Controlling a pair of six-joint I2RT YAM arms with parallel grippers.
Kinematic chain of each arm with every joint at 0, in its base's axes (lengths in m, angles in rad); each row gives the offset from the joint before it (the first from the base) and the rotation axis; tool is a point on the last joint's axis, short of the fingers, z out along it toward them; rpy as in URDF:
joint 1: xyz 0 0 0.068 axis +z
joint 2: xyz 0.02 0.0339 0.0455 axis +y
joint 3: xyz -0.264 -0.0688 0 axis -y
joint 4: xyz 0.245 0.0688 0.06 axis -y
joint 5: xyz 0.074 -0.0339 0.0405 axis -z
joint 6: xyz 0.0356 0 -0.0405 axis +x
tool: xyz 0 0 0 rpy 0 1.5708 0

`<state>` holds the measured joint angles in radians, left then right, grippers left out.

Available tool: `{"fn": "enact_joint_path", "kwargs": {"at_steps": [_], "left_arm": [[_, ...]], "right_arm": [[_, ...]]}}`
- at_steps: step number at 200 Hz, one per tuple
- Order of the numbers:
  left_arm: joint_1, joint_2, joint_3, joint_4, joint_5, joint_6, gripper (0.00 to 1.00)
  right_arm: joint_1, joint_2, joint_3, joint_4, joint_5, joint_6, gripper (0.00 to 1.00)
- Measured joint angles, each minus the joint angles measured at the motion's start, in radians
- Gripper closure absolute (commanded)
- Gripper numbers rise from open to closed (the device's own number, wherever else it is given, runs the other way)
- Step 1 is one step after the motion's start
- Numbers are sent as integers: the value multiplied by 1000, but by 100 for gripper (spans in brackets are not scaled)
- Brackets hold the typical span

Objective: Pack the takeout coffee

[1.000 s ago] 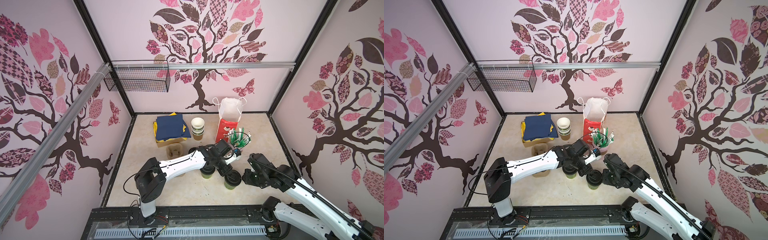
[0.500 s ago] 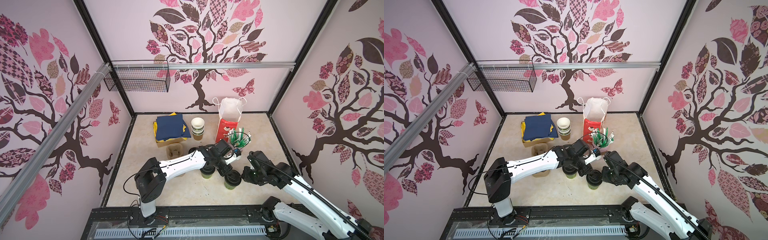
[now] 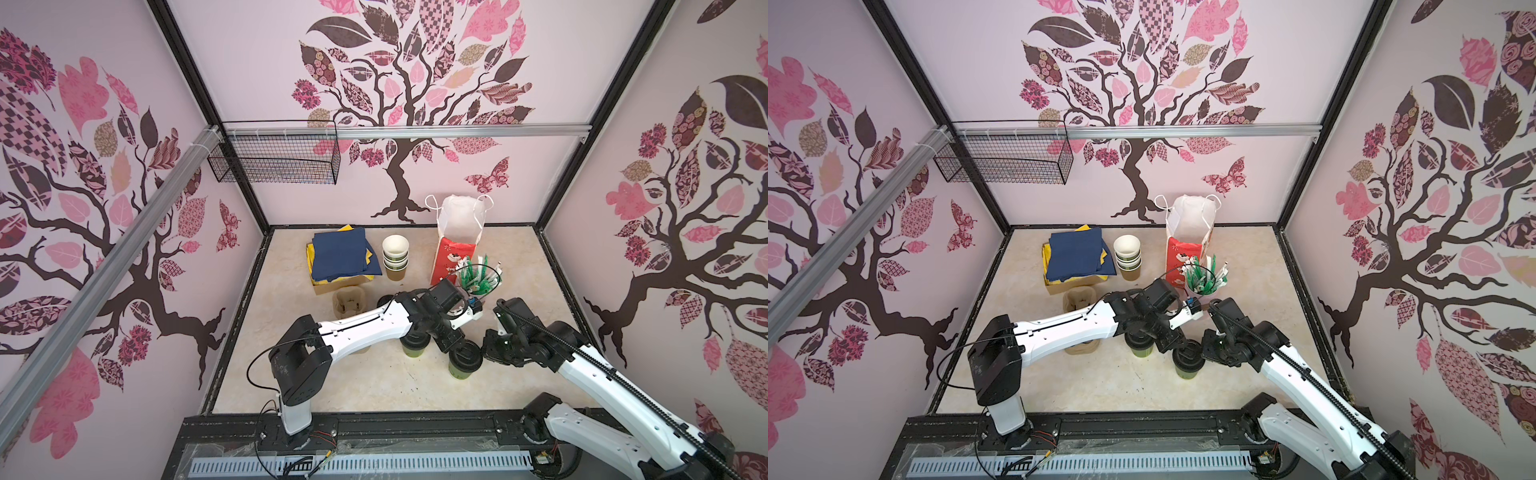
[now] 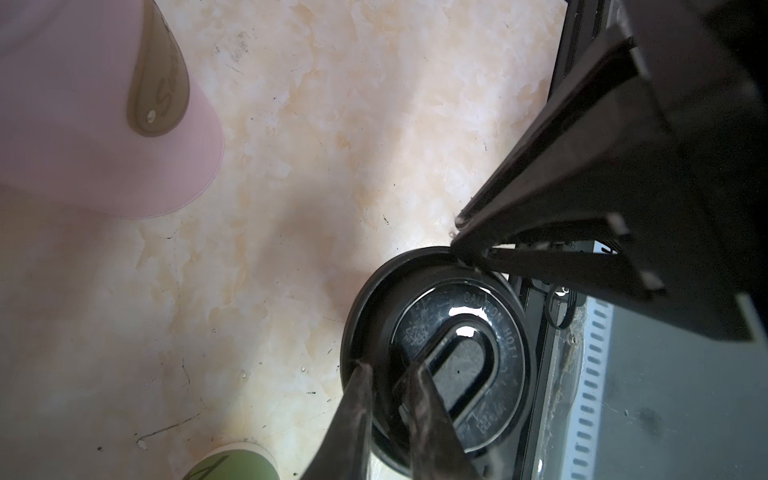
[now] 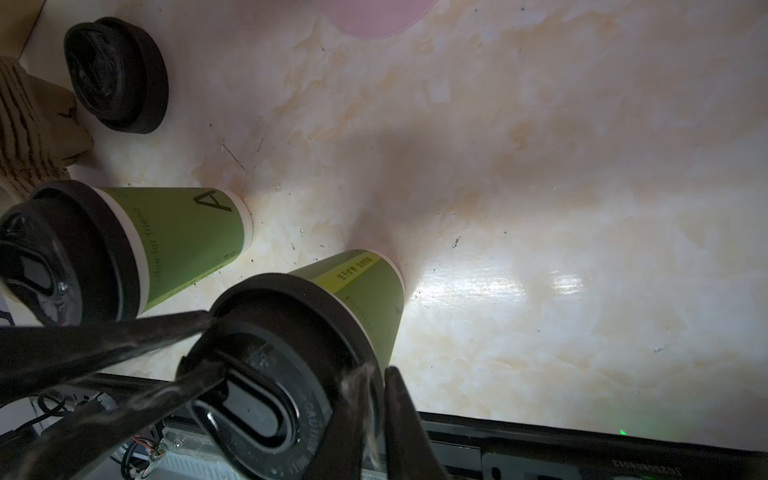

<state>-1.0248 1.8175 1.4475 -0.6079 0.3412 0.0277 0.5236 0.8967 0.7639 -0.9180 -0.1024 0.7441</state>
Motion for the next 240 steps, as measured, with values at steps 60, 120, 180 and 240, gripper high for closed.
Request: {"fn": "enact_joint_path", "kwargs": {"at_steps": [60,120,180,240], "left_arm": [[0,0,0,-1,-4,7,81],[0,0,0,0,-16,23,81],[0,0,0,0,-18,26,81],[1,0,2,-3,-23,26,81]], "right_arm": [[-9,1,-16,23,-23,0,91],[-10,-13,-34,38,-32,1,91],[-10,18,14,-14,-20,-13,78],[-10,-43,101,-110,2,-72,74]]}}
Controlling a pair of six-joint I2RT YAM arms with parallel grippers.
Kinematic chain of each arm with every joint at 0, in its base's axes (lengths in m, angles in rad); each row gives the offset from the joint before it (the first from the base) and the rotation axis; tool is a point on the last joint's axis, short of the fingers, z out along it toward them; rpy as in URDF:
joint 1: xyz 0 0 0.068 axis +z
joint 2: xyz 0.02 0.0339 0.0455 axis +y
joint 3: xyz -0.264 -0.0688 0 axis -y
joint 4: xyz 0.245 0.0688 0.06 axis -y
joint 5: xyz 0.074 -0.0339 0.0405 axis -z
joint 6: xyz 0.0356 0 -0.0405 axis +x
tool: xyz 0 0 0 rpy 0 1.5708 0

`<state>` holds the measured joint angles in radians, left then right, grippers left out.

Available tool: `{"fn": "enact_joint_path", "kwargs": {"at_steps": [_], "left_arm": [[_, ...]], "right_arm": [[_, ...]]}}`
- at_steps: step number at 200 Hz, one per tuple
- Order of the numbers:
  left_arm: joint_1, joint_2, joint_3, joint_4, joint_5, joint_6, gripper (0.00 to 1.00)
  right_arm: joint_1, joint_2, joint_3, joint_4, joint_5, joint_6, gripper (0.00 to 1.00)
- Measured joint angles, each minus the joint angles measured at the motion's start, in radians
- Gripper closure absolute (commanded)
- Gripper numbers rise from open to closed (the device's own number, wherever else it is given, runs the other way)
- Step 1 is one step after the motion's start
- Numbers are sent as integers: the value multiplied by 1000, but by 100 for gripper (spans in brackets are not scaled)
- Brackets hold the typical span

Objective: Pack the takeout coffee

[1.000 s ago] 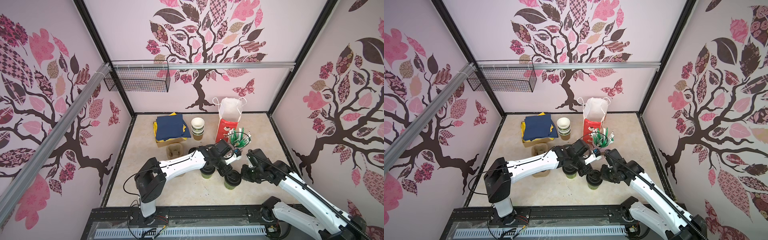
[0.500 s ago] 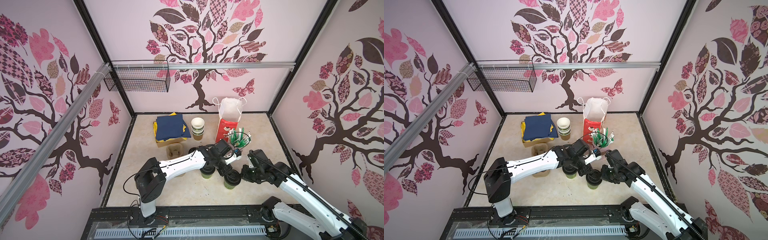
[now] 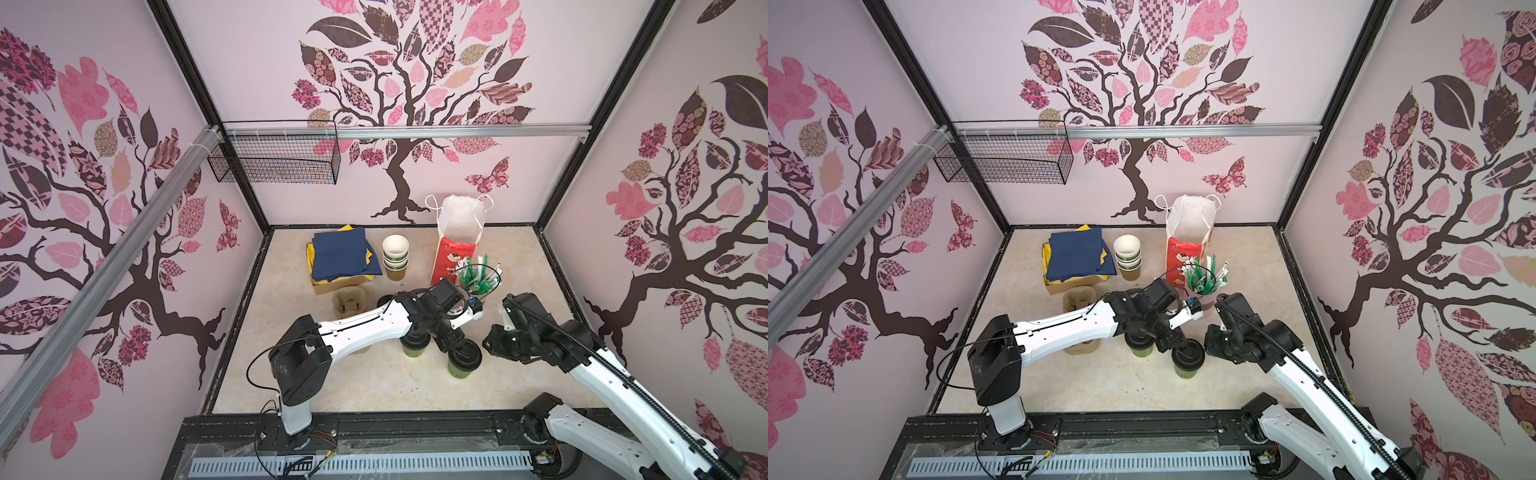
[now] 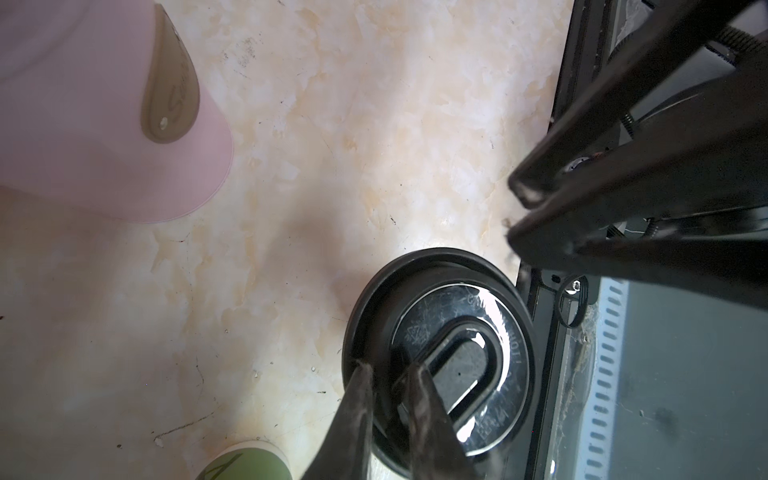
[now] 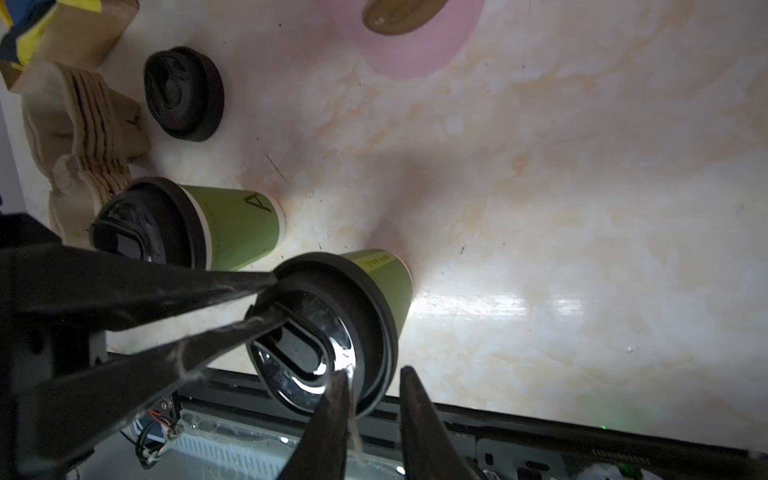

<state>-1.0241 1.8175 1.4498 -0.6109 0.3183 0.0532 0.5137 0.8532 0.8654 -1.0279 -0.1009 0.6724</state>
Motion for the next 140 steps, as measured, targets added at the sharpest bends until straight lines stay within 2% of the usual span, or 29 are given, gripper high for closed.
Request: {"fn": "enact_joint_path", "kwargs": {"at_steps": [59,140], "left_arm": [[0,0,0,-1,-3,0,81],[0,0,0,0,-3,0,81]], "right_arm": [[0,-18,-14,-116,-103,-48,67],[0,-60,-102,-89,-243,-47,62]]}}
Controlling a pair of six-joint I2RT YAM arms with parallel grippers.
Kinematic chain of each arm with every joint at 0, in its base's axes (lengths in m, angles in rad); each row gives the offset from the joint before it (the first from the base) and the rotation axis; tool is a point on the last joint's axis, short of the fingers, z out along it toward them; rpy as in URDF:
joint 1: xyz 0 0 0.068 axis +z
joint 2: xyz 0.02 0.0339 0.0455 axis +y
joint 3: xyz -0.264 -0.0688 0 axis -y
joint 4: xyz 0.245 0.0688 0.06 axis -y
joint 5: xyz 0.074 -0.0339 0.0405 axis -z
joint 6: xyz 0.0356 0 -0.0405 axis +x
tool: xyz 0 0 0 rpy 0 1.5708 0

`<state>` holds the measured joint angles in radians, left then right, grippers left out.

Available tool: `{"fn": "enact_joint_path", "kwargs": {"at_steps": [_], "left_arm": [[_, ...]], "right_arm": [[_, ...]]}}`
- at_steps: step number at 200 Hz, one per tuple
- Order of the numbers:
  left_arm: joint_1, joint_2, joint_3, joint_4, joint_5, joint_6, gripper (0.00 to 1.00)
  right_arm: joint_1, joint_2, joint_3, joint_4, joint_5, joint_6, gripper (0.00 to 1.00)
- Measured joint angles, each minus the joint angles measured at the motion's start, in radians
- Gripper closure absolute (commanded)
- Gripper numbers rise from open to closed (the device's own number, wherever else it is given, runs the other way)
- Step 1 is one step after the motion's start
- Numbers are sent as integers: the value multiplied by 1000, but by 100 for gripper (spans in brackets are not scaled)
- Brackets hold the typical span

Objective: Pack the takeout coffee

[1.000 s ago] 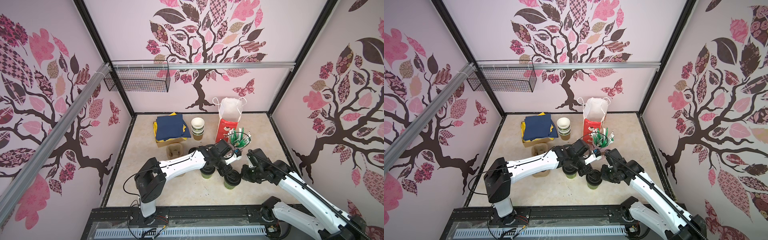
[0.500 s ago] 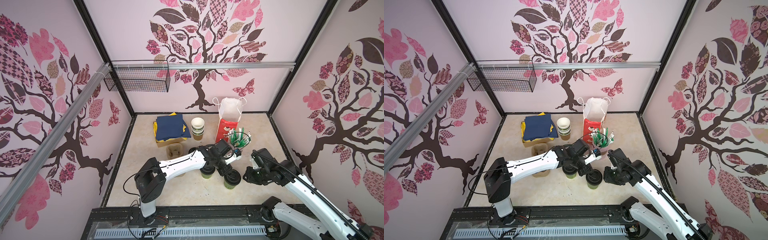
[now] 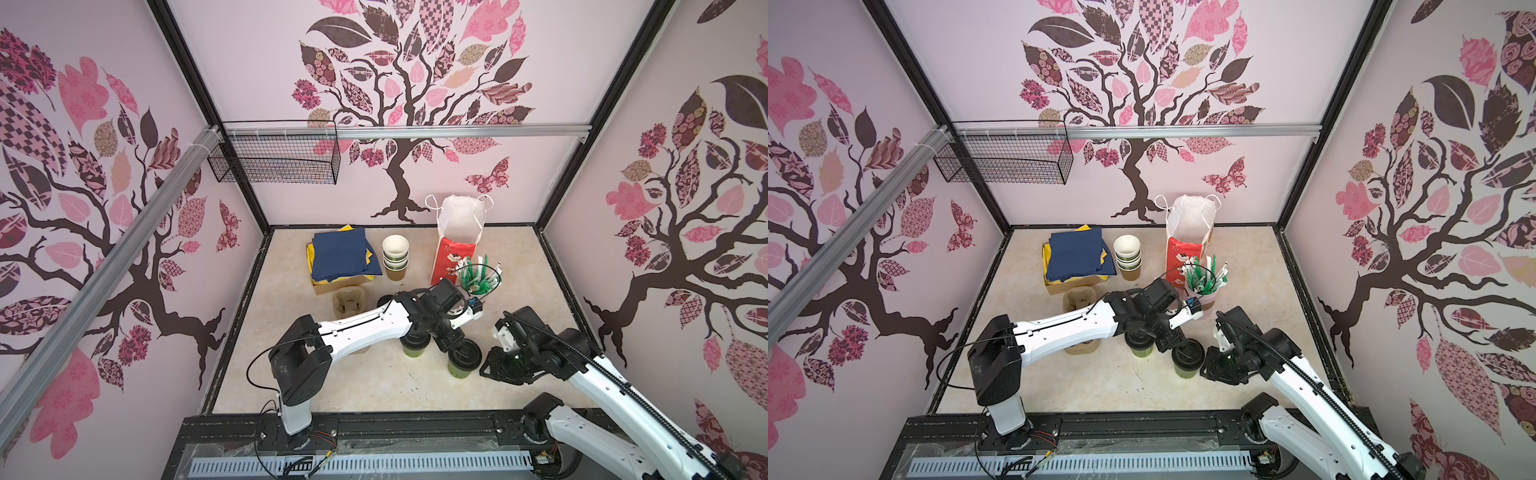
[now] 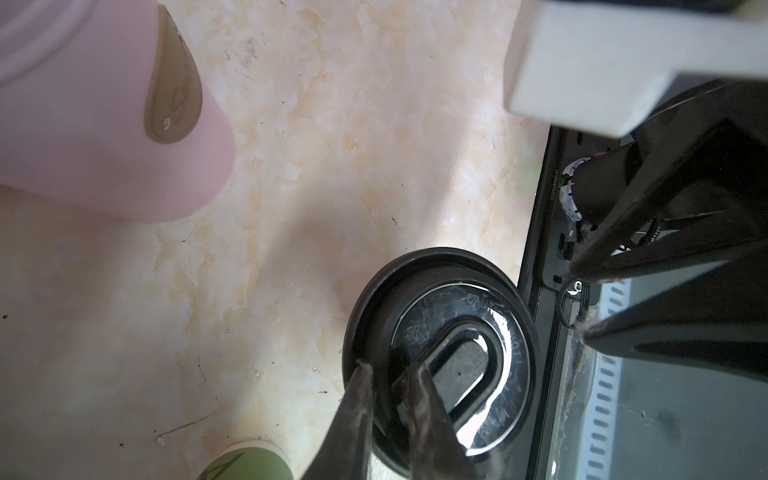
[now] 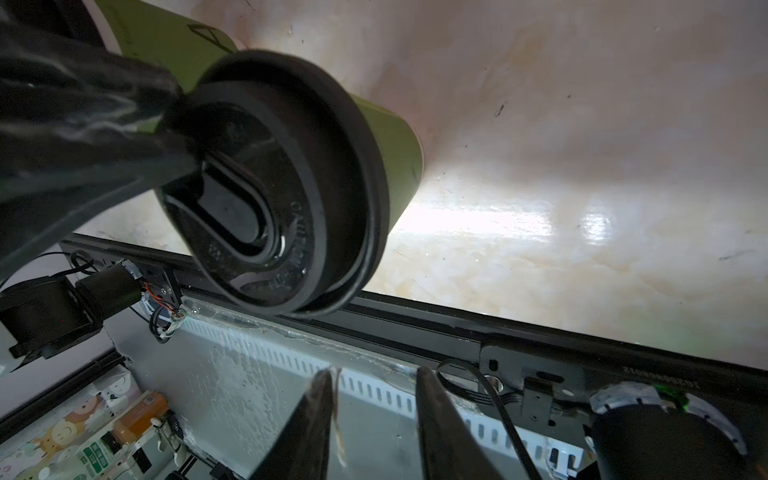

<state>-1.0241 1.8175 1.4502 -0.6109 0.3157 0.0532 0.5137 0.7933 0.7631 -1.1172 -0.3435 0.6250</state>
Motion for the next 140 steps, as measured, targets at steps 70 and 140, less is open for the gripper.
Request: {"fn": "enact_joint_path", "kwargs": {"at_steps": [70,140], "left_arm": [[0,0,0,0,0,0,81],[0,0,0,0,0,0,81]], "right_arm": [[0,-20,-12,47,-44,11,61],[0,-2,-83,132,-61,37,61]]}}
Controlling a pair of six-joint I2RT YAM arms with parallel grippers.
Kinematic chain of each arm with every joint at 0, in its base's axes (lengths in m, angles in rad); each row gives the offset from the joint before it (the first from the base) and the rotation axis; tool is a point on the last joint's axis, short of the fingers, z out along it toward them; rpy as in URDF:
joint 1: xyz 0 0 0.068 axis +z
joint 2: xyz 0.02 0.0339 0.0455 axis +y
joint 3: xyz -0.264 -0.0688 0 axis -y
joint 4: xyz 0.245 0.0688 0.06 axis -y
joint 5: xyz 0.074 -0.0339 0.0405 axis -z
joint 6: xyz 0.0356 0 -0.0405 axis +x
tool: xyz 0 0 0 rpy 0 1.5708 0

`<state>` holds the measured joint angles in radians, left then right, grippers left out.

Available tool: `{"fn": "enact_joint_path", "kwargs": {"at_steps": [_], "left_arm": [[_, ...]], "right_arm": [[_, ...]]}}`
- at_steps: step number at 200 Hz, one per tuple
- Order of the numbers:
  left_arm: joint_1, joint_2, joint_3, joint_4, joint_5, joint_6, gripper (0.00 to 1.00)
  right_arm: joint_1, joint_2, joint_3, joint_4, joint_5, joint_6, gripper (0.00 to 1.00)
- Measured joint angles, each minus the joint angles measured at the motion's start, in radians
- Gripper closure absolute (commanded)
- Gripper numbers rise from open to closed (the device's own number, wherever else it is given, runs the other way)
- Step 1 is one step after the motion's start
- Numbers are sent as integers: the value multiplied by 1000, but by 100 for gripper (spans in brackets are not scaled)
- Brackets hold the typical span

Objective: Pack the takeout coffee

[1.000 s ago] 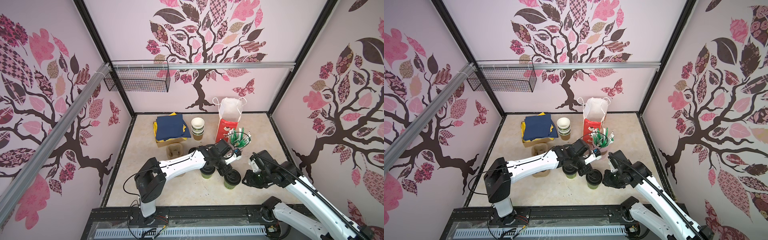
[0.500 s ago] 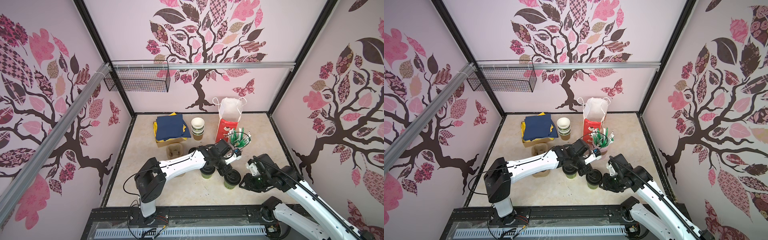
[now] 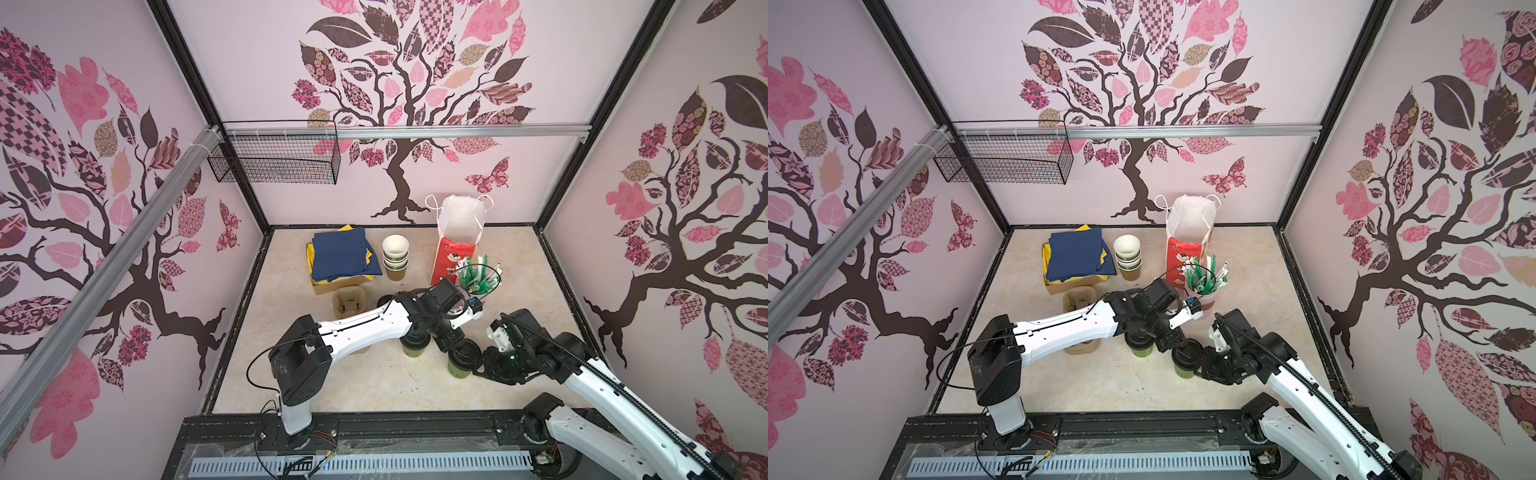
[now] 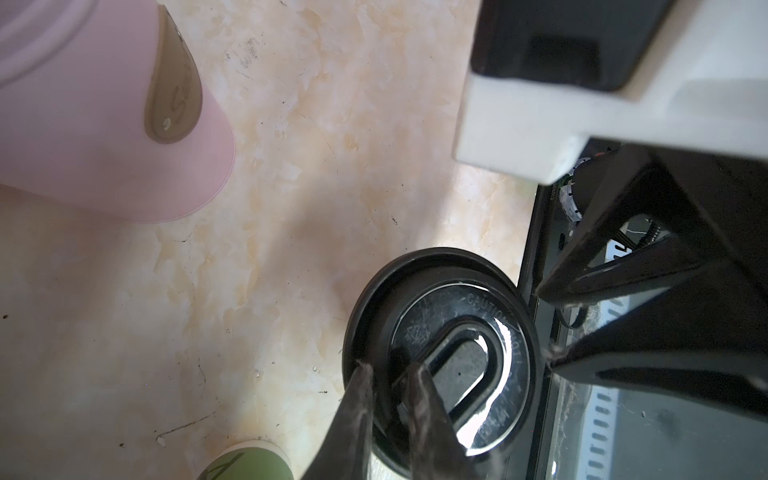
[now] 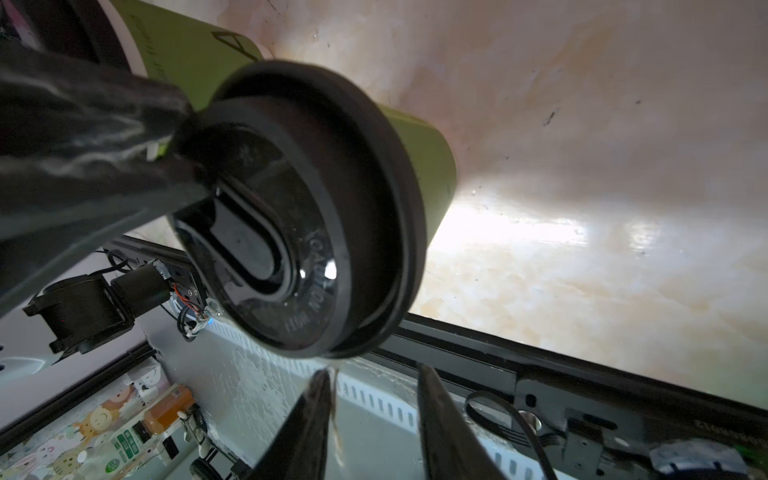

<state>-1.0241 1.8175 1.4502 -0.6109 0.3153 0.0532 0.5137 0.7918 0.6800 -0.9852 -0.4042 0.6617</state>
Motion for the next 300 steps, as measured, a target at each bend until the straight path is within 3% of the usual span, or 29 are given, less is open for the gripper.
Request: {"fn": "enact_joint_path", "kwargs": {"at_steps": [300], "left_arm": [[0,0,0,0,-15,0,81]], "right_arm": [[0,-18,-66,116,3,64,65]]}}
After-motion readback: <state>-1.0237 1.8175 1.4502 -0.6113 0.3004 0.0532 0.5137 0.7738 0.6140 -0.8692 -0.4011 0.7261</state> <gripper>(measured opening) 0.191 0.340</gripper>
